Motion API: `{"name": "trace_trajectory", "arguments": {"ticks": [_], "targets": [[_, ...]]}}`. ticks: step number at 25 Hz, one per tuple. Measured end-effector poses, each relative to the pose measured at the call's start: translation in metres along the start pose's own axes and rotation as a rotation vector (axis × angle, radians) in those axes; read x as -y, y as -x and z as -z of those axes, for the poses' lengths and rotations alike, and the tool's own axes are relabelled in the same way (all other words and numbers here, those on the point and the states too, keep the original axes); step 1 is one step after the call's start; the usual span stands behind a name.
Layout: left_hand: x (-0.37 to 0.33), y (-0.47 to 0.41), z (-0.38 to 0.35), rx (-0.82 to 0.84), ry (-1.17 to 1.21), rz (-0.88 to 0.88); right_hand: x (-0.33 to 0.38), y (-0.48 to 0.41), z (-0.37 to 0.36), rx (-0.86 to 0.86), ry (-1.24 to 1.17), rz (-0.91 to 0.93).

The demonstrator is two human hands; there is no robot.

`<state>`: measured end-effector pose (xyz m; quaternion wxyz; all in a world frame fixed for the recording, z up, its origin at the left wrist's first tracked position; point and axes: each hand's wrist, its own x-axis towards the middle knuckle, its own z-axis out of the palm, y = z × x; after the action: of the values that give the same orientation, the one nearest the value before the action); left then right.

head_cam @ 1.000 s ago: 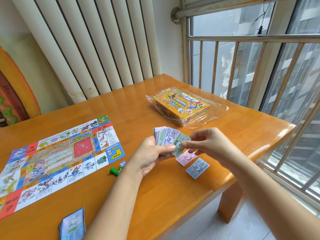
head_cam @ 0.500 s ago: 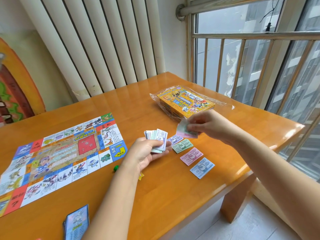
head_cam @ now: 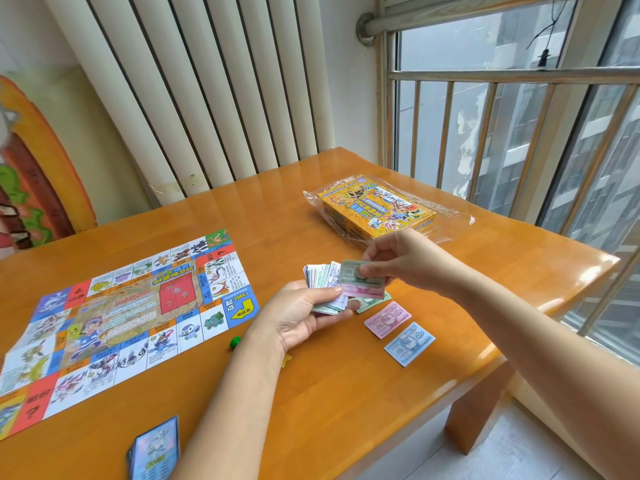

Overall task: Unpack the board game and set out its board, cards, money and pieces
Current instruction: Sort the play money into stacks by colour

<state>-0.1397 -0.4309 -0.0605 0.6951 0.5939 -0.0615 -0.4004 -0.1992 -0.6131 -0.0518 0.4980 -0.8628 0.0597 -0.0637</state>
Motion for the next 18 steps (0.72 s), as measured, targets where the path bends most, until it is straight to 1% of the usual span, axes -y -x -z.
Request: {"name": "trace_trajectory", "arguments": {"ticks": [3, 6, 8, 9, 11, 12, 15, 18], "targets": [[0.0, 0.0, -0.001, -0.023, -0.033, -0.014, 0.005, -0.002, -0.003, 0.01, 0.09, 0.034], [-0.001, -0.002, 0.002, -0.095, -0.032, -0.029, 0.004, -0.006, 0.003, -0.04, -0.001, 0.04], [-0.002, -0.007, 0.007, -0.18, 0.084, -0.043, 0.0, -0.009, 0.014, -0.062, -0.002, 0.029], [-0.002, -0.01, 0.01, -0.206, 0.183, -0.052, -0.001, -0.011, 0.018, -0.041, 0.073, 0.02], [-0.002, -0.014, 0.012, -0.181, 0.377, -0.058, -0.006, -0.012, 0.019, 0.034, 0.252, 0.003], [-0.001, -0.014, 0.01, -0.153, 0.436, -0.051, -0.008, -0.012, 0.015, 0.064, 0.281, -0.014], [0.005, -0.012, 0.0, -0.103, 0.481, -0.024, -0.017, -0.014, 0.004, 0.094, 0.254, -0.058], [0.008, -0.012, -0.005, -0.092, 0.481, -0.015, -0.024, -0.018, -0.003, 0.106, 0.31, -0.048]]}}
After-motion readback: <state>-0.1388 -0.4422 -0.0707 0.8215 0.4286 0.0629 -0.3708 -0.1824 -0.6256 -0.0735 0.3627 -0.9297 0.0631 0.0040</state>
